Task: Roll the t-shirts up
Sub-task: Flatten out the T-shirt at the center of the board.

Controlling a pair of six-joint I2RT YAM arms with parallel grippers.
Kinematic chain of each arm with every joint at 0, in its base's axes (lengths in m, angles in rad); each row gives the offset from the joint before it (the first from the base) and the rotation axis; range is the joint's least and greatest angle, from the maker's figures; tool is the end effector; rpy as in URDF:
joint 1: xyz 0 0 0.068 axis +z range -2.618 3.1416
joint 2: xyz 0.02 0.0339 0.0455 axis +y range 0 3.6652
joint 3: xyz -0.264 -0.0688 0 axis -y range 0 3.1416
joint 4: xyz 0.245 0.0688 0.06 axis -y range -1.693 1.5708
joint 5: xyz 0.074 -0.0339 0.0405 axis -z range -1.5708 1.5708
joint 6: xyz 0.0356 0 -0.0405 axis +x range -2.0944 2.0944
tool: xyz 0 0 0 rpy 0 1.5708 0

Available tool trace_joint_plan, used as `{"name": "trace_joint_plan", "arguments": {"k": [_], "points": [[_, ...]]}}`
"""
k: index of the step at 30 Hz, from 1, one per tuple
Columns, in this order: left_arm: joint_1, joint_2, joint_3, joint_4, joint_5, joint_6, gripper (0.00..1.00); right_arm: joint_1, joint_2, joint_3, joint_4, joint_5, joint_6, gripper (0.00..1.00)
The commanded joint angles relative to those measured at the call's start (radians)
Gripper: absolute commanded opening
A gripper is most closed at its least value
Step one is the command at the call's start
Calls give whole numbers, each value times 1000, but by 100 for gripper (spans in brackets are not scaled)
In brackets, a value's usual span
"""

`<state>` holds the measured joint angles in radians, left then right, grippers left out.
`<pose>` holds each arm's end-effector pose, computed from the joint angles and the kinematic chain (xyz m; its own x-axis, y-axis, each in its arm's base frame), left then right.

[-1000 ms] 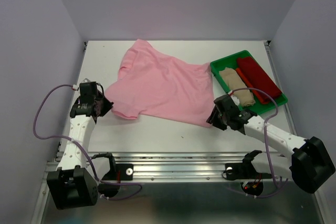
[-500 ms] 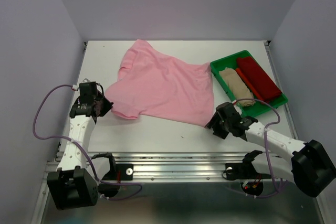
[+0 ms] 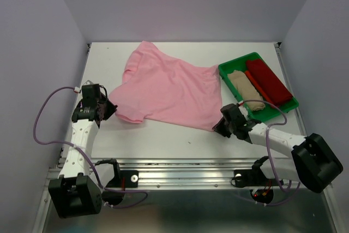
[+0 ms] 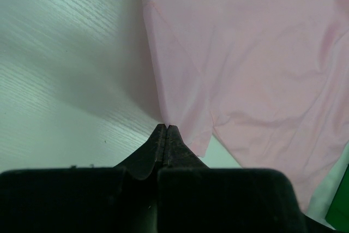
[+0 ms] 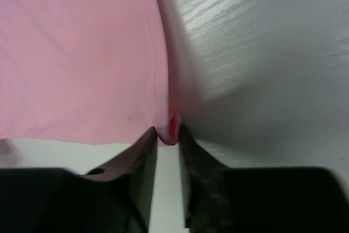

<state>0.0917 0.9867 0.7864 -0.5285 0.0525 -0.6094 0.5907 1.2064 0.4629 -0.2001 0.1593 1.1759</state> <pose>0.2075 0.0172 0.2708 -0.5138 -0.6212 -0.5917 -0.4226 0.7835 -0.4556 0.1783 0.1128 0.1501 -0.6949 0.6313 -0.3443 0.4389 0.7517 0.4923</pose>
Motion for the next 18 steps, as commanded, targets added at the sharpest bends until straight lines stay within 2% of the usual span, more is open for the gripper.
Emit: {"name": "trace_joint_plan", "arguments": {"k": [1,3,4,10,18], "points": [[-4,-5,51,-1,-14,11,0,9,27,28,34,71,-10,17],[-4,-6,59,-8,-26,14,0,9,25,33,33,74,-18,10],[-4,-8,68,-13,-35,16,0,9,22,34,31,74,-19,1],[-4,-25,100,-27,-42,11,0,9,-65,54,-61,83,-51,1],[-3,-36,149,-30,-22,-6,0,9,-188,135,-85,91,-111,1]]}}
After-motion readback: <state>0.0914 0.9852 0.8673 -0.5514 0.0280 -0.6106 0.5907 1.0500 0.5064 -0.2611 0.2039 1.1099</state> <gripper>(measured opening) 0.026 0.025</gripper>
